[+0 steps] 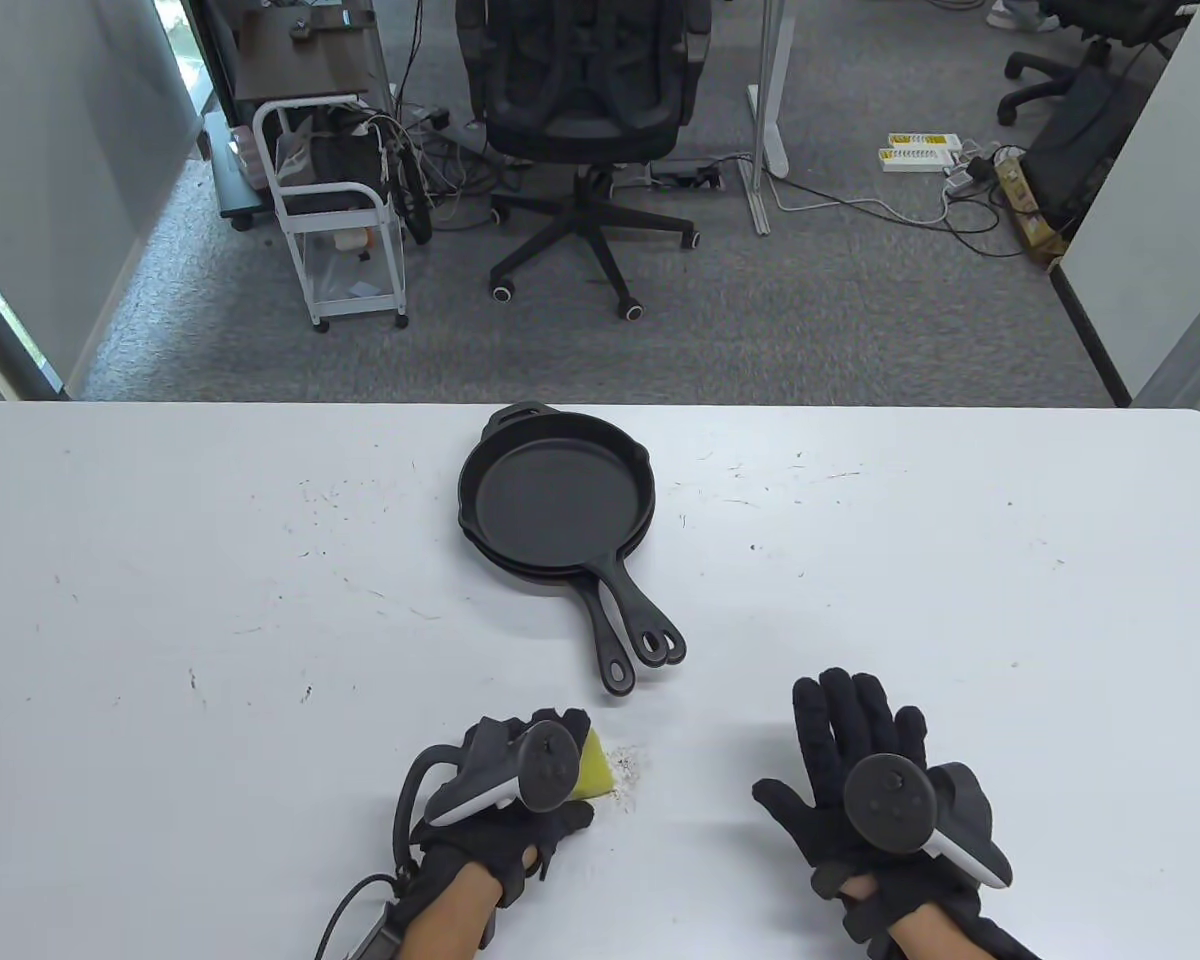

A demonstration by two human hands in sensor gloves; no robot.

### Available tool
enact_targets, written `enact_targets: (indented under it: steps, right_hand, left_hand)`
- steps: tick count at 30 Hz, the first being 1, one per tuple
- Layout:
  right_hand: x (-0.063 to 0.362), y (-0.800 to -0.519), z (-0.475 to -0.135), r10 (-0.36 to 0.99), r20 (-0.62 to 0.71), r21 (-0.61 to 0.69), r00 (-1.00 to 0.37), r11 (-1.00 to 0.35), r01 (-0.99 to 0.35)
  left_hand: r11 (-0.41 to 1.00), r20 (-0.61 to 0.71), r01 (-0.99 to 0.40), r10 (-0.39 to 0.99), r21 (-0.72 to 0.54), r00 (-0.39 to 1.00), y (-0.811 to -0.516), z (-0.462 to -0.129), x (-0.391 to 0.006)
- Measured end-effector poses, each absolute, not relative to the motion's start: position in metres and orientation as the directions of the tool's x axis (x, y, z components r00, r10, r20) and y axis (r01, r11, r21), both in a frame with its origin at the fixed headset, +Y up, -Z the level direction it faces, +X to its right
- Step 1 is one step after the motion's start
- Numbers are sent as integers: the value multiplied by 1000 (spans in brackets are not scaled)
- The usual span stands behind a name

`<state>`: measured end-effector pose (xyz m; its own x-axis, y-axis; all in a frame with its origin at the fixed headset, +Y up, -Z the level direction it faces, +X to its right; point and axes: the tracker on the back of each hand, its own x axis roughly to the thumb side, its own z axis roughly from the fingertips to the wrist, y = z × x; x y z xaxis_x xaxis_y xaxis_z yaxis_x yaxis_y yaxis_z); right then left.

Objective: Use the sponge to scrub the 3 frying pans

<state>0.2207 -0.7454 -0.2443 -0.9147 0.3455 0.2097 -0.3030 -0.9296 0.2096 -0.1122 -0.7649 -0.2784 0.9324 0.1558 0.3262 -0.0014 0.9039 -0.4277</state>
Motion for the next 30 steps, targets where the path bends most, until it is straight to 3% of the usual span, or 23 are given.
enact_targets:
  steps: [8, 13, 18, 30]
  right_hand:
    - [221, -745, -244, 344, 214, 203, -914, -931, -302]
    - [221, -743, -243, 349, 233, 156, -908, -935, -319]
    - [222, -744, -243, 355, 237, 152, -904, -933, -327]
    - [221, -743, -241, 361, 241, 151, -901, -931, -332]
  left_hand:
    - [942, 398, -64, 200, -330, 895, -745, -270, -115]
    - [984, 446, -99, 155, -148, 882, -724, -259, -118]
    - [991, 446, -126, 137, -56, 885, -713, -253, -122]
    - [992, 439, -129, 123, -17, 890, -713, -251, -122]
